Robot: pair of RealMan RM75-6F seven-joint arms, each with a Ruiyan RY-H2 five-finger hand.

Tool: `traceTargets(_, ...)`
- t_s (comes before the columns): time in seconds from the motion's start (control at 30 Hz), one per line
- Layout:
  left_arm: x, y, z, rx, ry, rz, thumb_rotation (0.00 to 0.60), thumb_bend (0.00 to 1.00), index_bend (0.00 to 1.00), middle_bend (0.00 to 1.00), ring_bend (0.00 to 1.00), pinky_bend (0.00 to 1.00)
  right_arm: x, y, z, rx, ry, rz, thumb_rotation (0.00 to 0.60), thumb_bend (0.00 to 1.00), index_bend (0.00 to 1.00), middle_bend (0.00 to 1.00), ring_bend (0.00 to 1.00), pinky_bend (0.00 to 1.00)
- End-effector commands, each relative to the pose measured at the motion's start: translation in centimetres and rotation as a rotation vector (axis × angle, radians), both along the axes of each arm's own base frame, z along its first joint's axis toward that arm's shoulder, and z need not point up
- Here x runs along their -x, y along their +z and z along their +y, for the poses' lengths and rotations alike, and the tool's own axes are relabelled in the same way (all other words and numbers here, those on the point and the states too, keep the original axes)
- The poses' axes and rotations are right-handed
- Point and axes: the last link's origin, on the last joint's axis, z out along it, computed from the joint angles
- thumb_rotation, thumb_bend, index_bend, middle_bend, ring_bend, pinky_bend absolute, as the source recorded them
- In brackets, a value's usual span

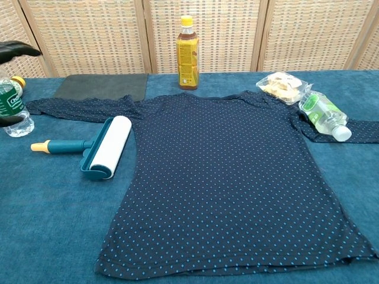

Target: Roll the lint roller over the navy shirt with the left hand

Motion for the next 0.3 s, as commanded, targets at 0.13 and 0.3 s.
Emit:
traceTargets(0.13,4.4,0.7,-7.2,-0.048,0.031,-0.041,0.600,0.27,0.00,0.00,0.00,0.00,-0.5,0.0,0.2,0.005,0.015,-0.005,0.600,0.15,0.00,0.00,0.00,0.00)
traceTargets(0.3,5.2,0.8,-8.4,-0.055,0.039,-0.048,0.600,0.27,0.00,0.00,0.00,0.00,-0.6,-0.1,0.3,0.000,0.016,-0.004,0.600,0.15,0.00,0.00,0.00,0.00)
